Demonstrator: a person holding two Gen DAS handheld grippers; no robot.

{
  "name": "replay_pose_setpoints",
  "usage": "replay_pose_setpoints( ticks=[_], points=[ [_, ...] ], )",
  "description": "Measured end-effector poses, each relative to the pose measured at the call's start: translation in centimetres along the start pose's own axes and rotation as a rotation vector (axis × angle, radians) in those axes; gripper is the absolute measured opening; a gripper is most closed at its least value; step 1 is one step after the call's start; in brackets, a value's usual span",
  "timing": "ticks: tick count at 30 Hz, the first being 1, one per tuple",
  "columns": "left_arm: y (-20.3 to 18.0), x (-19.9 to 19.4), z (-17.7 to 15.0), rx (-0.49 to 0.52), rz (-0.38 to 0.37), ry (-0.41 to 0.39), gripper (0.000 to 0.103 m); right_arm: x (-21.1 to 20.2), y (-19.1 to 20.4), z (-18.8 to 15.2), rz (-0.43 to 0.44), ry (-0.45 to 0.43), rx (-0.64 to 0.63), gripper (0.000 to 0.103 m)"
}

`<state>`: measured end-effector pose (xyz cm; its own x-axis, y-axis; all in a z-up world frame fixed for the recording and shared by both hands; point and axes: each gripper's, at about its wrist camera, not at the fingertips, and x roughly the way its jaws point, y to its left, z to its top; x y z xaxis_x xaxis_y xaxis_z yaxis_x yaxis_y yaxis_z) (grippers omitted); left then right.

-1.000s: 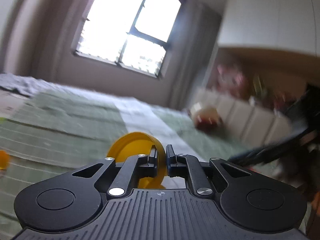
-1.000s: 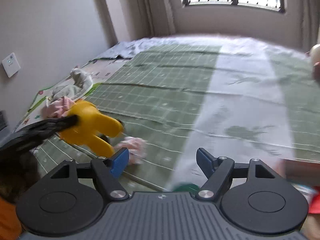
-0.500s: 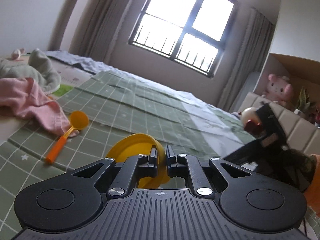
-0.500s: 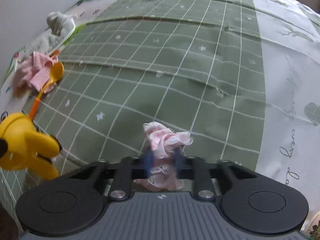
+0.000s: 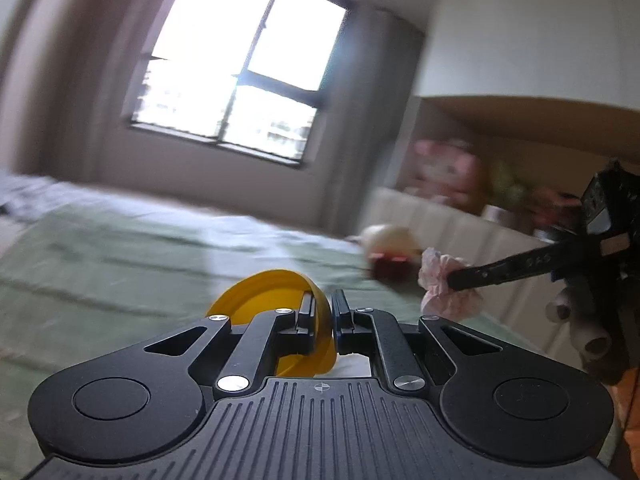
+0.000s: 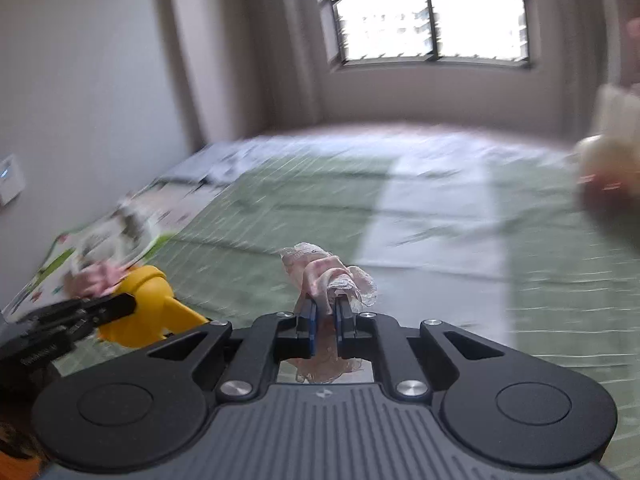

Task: Organize soft objects
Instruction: 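Carry the cloth and yellow toy over the pink box and open both grippers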

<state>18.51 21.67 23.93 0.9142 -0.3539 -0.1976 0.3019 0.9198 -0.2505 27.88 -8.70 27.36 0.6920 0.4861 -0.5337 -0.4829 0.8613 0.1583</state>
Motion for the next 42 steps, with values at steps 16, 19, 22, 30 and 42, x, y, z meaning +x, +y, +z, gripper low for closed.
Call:
replay_pose_setpoints(
  ticks=[16, 19, 22, 30, 42],
  points=[
    [-18.8, 20.1, -7.9, 0.011, -0.253, 0.341, 0.012, 6.1, -22.9, -11.3, -0.124, 0.185, 0.324, 0.009],
    [-19.0, 21.6, -10.6, 0.011, -0.224, 0.464, 0.012, 10.2, -23.0, -11.9, -0.158, 0.307, 0.317, 0.009],
    [-18.8, 21.0, -11.3, 0.060, -0.190, 0.426, 0.015, 13.6, -22.6, -11.9, -0.185, 0.393, 0.289, 0.009],
    [-15.1, 17.7, -7.0, -0.121, -0.183, 0.210, 0.016, 8.2, -22.5, -10.7, -0.130, 0.271, 0.454, 0.043],
    [-8.7, 5.8, -8.8, -0.102, 0.127, 0.179, 0.016, -3.1, -8.1, -12.4, -0.298, -0.035, -0.021, 0.073]
  ],
)
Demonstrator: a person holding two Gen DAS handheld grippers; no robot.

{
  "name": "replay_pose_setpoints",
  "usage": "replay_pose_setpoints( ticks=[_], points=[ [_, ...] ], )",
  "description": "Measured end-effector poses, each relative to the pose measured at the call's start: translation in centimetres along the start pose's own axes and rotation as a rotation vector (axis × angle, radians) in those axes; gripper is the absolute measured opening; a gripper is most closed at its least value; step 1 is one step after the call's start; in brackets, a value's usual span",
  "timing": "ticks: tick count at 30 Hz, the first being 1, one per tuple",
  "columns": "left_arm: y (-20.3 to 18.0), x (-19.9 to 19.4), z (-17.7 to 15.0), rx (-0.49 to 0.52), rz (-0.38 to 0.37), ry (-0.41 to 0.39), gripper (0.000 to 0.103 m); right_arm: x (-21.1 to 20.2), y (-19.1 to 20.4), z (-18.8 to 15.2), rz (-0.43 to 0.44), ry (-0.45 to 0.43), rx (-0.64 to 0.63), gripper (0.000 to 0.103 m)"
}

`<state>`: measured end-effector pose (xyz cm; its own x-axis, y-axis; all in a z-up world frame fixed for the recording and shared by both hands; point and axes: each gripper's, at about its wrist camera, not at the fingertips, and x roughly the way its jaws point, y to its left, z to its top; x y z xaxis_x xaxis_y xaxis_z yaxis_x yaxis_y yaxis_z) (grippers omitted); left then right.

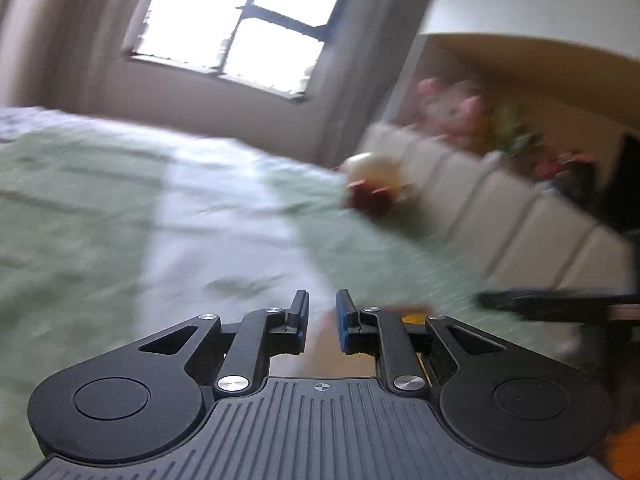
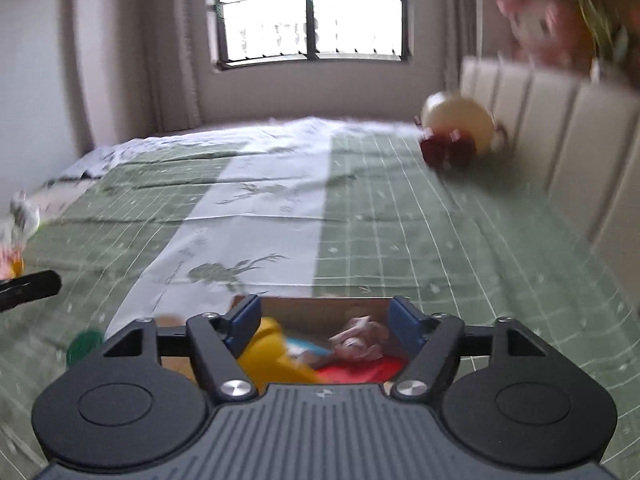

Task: Organize soft objects
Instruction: 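Carry the cloth and yellow toy over the pink box and open both grippers, then move the left gripper toward the pink tissue pack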

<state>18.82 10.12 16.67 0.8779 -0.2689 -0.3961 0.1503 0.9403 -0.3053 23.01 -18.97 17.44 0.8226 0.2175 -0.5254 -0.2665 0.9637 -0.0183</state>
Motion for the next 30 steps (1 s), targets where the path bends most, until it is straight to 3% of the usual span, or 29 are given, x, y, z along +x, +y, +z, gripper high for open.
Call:
replay_pose_setpoints(
  ticks=[2, 4, 8, 12, 17, 22, 27, 30],
  points=[
    [2.2, -0.9, -1.8, -0.021, 0.095, 0.008, 0.016, -1.1, 2.9, -1.3, 0.026, -0.029, -0.046, 0.074],
    [4.5, -1.3, -3.8, -0.090, 0.141, 0.058, 0.016, -1.6, 5.4, -2.6, 0.091, -0.028, -0.074, 0.074],
    [8.1, -2.4, -7.6, -0.265, 0.142, 0.149, 0.016, -1.7, 10.8, -5.9, 0.226, 0.008, -0.147, 0.074],
    [9.6, -4.3, -9.9, -0.265, 0.155, 0.182, 0.016, -0.6, 13.7, -9.1, 0.267, 0.072, -0.139, 0.074],
    [10.4, -4.9, -10.7, -0.251, 0.133, 0.228, 0.016, 0.2, 13.8, -11.8, 0.208, 0.084, -0.026, 0.074],
    [10.7, -4.7, -11.7, -0.250, 0.137, 0.250, 0.016, 0.9, 13.5, -12.4, 0.077, 0.040, -0.038, 0.074],
    [10.3, -4.8, -12.5, -0.257, 0.131, 0.256, 0.016, 2.0, 12.2, -12.2, 0.067, -0.015, 0.096, 0.070],
    [10.1, -5.2, -12.7, -0.256, 0.130, 0.258, 0.016, 3.1, 12.7, -12.1, 0.040, 0.015, 0.071, 0.066]
  ],
)
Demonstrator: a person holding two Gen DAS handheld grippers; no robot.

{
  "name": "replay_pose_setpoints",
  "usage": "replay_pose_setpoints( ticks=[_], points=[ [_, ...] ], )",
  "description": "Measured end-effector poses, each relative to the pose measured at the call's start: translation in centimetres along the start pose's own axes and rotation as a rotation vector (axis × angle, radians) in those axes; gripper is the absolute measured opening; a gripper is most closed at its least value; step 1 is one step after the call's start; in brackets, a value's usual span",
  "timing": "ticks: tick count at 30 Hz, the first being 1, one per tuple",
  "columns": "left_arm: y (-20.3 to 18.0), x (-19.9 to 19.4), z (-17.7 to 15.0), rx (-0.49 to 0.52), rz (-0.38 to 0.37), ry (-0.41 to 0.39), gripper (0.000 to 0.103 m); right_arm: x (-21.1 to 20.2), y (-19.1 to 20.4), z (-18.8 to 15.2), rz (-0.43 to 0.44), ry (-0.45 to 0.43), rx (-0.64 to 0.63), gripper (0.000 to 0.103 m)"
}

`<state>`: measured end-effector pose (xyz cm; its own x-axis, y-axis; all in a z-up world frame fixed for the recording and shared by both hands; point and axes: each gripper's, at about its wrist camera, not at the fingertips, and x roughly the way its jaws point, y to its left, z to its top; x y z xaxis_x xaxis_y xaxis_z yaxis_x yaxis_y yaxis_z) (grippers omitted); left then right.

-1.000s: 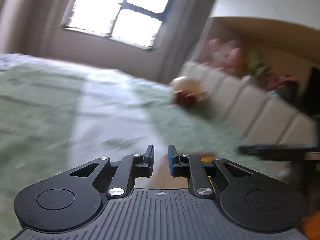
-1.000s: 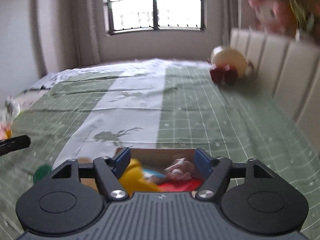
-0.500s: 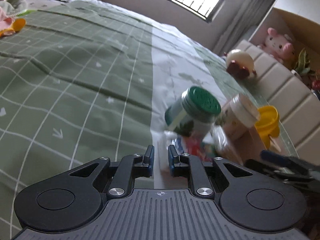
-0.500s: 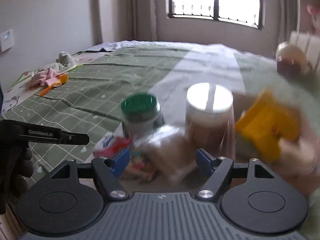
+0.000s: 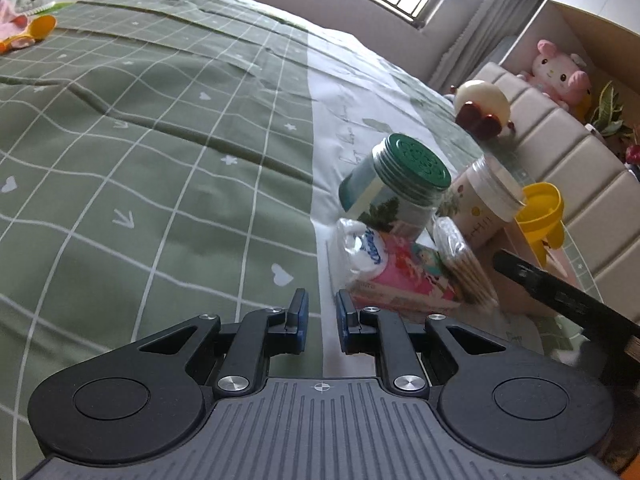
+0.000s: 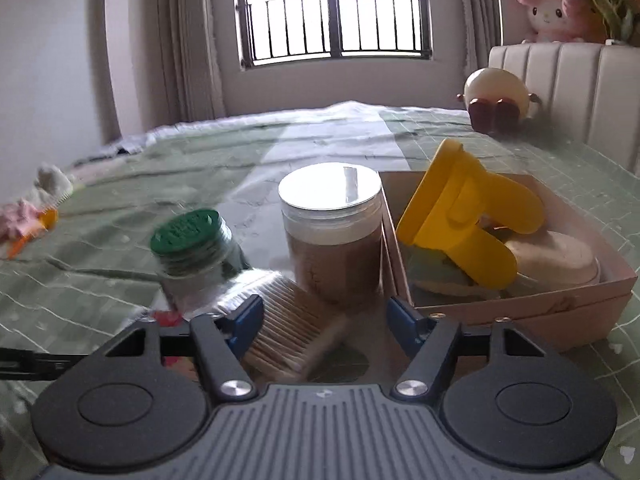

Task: Organize soft objects
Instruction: 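Move the left gripper toward the pink tissue pack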

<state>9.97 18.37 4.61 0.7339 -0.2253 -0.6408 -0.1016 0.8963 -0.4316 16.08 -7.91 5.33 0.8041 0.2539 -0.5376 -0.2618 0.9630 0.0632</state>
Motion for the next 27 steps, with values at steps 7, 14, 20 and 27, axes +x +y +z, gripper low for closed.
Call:
replay_pose_setpoints(
  ticks=[7, 14, 20, 27],
  points=[
    [-0.7, -0.5, 0.9, 0.049, -0.029, -0.068, 0.016, -1.5, -0.3, -1.6, -0.001, -0.035, -0.002, 0.061],
    [-1.9, 2.1, 4.2, 0.066, -0.035, -0.149, 0.016, -3.0, -0.9, -4.3, -0.022, -0.063, -0.003, 0.065],
    [-1.2, 3.5, 4.3, 0.025, -0.001, -0.113, 0.016, -2.5, -2.8, -4.3, 0.024, -0.035, 0.115, 0.065],
    [-1.4, 3.7, 2.9, 0.083, -0.055, -0.044, 0.017, -1.7, -3.0, -4.5, 0.042, 0.006, 0.140, 0.069]
  ],
)
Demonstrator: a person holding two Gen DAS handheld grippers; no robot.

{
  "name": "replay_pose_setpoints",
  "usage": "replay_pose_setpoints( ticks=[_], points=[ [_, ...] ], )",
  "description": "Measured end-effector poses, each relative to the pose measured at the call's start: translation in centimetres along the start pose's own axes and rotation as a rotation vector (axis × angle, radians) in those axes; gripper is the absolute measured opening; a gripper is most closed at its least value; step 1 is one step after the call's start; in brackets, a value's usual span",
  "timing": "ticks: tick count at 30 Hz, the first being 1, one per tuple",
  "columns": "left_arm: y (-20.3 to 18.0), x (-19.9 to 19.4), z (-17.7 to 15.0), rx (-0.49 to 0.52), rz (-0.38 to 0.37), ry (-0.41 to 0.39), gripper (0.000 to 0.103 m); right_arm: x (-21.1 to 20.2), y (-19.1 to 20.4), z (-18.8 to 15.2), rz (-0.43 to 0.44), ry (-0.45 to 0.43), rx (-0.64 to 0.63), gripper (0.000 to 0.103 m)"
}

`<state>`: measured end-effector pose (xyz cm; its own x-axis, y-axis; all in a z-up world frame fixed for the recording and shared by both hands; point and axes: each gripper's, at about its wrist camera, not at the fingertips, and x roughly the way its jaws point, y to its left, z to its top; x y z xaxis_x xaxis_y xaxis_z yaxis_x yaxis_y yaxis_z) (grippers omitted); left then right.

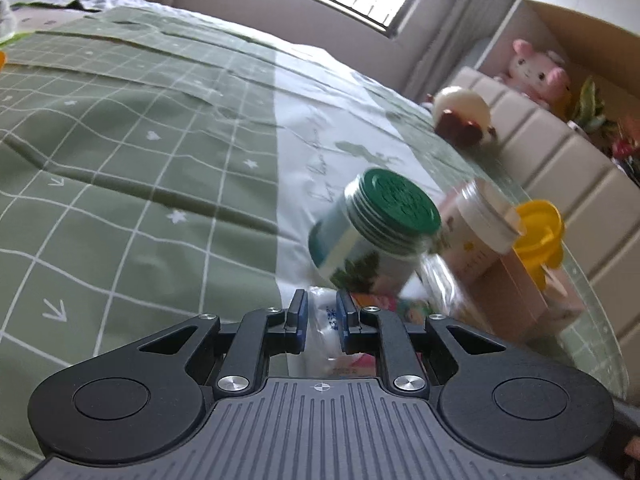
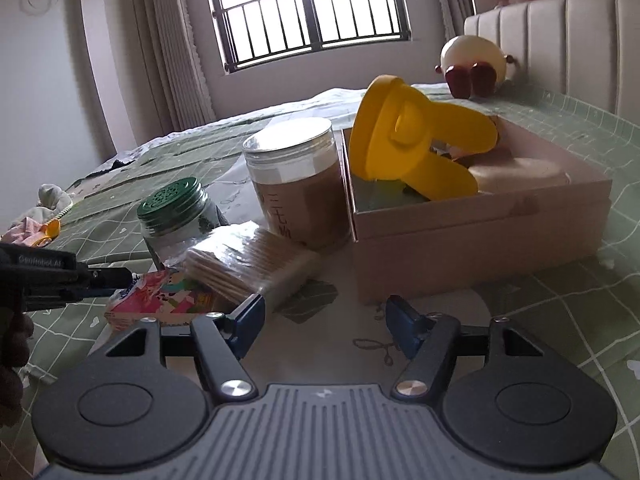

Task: Organize soft objects
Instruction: 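Move the left gripper toward the pink tissue pack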

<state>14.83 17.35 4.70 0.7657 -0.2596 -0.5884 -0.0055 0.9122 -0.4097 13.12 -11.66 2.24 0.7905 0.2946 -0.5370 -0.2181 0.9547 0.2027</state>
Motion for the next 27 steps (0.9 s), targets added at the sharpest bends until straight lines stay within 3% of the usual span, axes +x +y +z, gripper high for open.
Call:
replay_pose_setpoints(
  ticks=[11, 21, 27],
  points=[
    [-0.3, -1.5, -2.4, 0.039, -0.084, 0.057, 0.020, 1.5, 0.3, -0.1, -0.002, 0.066, -0.014, 0.078],
    [-2.6, -3.7, -5.0, 0.122, -0.078, 0.068, 0.022, 1.6, 0.3, -0.1, 0.018, 0.069, -0.015, 0.083],
    [-4.1, -5.1, -7.7, 0.178, -0.113, 0.057, 0.022, 1.7, 0.6, -0.1, 0.015, 0.078, -0.044, 0.084]
  ],
)
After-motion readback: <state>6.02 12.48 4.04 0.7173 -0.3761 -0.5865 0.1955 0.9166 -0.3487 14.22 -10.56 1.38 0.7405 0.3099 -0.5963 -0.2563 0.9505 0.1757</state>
